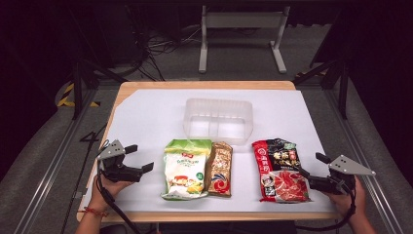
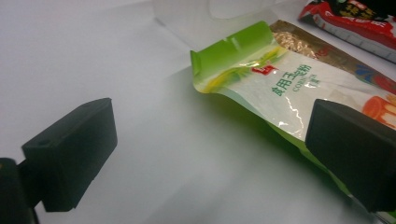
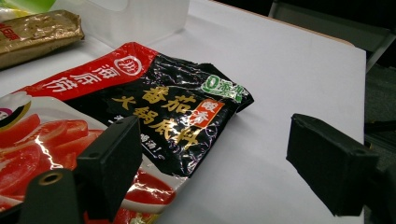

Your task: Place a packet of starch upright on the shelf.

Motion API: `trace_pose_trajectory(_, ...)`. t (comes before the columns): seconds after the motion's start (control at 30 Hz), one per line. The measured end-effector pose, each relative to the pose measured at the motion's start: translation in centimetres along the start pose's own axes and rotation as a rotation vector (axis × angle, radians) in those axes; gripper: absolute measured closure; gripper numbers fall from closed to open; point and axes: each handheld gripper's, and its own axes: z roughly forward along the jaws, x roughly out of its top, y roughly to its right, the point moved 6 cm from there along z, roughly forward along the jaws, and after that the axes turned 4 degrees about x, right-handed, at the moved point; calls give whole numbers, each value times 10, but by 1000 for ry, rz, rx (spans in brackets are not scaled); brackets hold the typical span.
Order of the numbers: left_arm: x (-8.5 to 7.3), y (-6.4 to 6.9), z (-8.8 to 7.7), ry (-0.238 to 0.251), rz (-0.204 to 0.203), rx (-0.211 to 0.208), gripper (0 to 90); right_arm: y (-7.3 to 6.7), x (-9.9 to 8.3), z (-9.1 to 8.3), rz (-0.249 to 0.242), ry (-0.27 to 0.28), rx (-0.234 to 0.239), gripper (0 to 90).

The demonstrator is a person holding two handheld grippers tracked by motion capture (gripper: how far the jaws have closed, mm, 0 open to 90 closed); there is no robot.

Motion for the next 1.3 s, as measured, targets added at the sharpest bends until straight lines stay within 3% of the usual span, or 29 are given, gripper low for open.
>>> trace_pose_trajectory(0.07,-1,2,3,-16,-8,-34,45,0,-1,0,-3,-2,1,184)
trace_pose_trajectory(0.2,-5,4,7,-46,-19,-45,66,0,1,-1,-6,2,-5,184)
trace_pose_trajectory(0.43,-4,6,18,-76,-59,-125,98,-4,2,2,-19,-9,4,185)
trace_pose_trajectory(0.67,2,11,36,-135,-63,-189,107,-4,2,2,-16,-3,10,185)
trace_pose_trajectory(1.0,11,16,64,-186,-73,-230,106,-7,1,5,-25,-18,22,186)
trace_pose_trajectory(1.13,17,15,78,-193,-99,-250,107,-8,1,5,-28,-19,27,186)
trace_pose_trajectory(1.2,18,15,83,-211,-108,-229,109,-8,0,5,-28,-21,31,186)
trace_pose_trajectory(1.27,16,12,89,-255,-107,-162,106,-8,-1,6,-30,-26,34,186)
trace_pose_trajectory(1.3,17,10,89,-250,-109,-146,80,-8,-1,6,-32,-27,34,186)
